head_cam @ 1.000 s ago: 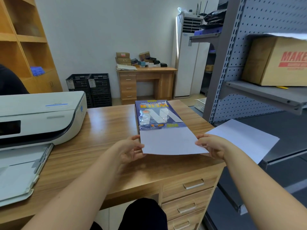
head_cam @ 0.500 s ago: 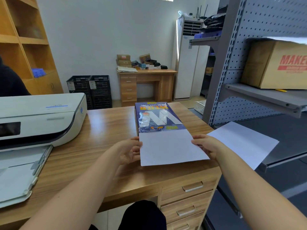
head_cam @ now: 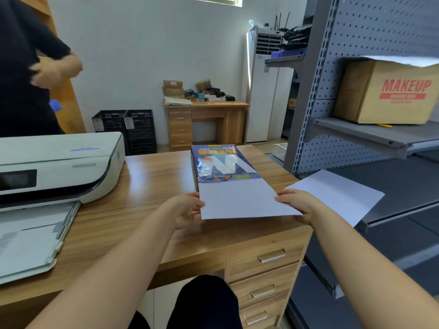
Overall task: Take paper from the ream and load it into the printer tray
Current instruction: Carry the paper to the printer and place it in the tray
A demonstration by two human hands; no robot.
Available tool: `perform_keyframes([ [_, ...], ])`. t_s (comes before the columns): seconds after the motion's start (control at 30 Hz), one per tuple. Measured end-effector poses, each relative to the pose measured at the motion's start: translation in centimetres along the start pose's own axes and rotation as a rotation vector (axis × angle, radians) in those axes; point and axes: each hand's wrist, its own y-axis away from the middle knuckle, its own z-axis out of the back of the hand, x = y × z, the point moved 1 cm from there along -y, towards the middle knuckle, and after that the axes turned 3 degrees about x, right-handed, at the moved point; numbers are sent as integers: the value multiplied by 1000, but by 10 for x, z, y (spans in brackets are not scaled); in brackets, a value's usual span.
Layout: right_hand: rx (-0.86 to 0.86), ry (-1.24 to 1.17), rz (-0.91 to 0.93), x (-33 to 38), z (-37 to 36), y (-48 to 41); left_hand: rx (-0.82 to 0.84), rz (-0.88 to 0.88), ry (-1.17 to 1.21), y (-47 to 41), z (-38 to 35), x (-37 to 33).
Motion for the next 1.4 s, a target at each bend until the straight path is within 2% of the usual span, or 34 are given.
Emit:
perform_keyframes([
  [0.57, -3, -168, 40, -19, -1, 55, 13, -4, -53, 62, -4, 15],
  [1.0, -50, -165, 93, -17, 8, 103, 87, -41, -41, 101, -11, 15],
  [1.4, 112, -207, 160, 11, -42, 111, 31, -71, -64, 105, 45, -11],
])
